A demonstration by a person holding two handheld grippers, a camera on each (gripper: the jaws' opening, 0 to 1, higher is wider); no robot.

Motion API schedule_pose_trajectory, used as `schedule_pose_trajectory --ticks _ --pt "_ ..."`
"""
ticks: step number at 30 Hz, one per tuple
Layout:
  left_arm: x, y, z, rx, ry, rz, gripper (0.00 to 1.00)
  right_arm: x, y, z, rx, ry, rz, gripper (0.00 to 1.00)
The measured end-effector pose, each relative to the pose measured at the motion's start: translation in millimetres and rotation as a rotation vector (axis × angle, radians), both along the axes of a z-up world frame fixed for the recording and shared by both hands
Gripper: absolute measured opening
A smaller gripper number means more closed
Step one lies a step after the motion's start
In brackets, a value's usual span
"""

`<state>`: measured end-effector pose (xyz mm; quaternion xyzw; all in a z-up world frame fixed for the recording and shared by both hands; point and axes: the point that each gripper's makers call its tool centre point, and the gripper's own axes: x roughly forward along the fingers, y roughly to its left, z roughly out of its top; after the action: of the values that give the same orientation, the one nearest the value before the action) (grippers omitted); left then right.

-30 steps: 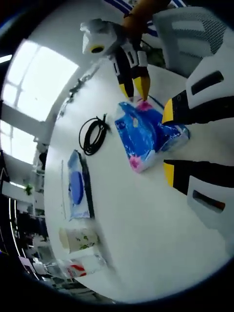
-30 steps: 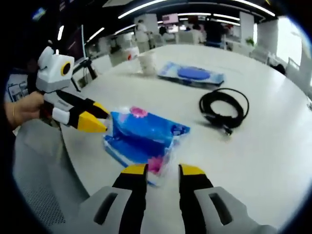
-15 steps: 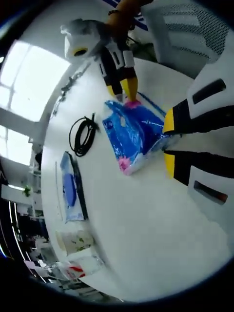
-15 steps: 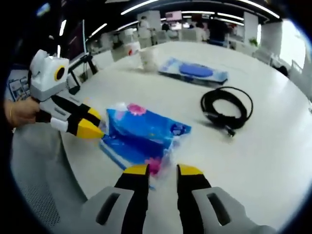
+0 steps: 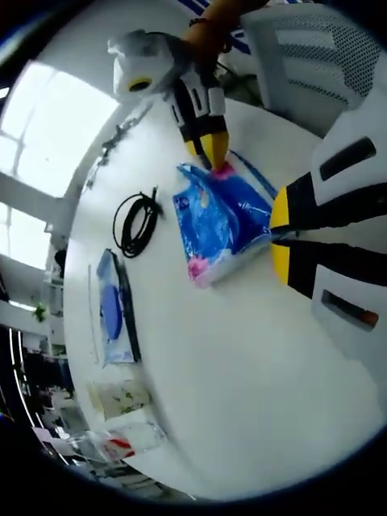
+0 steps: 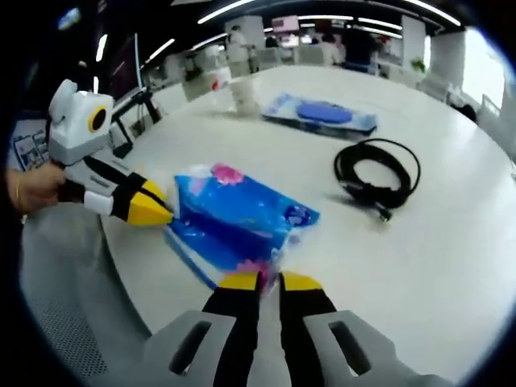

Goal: Arrange the tabletop items into an orderly group along one side of the table until the central work area is clear of visible clutter.

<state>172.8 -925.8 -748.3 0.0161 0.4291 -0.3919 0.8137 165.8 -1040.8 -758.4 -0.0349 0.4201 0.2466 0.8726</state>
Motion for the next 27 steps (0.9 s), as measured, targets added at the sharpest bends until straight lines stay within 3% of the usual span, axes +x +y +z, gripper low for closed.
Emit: schedule_pose_trajectory --ticks 12,16,23,27 --pt "5.6 -8 19.8 0.011 -0.026 -0.033 0.03 8 -12 18.8 0.025 -0.004 -0.053 0.00" --pt "11.2 -14 31.6 -0.030 -0.004 -0.008 0.03 16 -20 29.4 0.007 -0.022 -0.068 0.00" --pt "20.5 -24 44.9 -0.036 -0.039 -0.030 0.03 27 -30 40.5 -0.027 -0.039 -0.060 0.00" --pt "24.9 -30 48.3 -0.055 -0.027 -0.037 0.03 35 -37 49.7 -0.026 -0.057 -0.068 0.00"
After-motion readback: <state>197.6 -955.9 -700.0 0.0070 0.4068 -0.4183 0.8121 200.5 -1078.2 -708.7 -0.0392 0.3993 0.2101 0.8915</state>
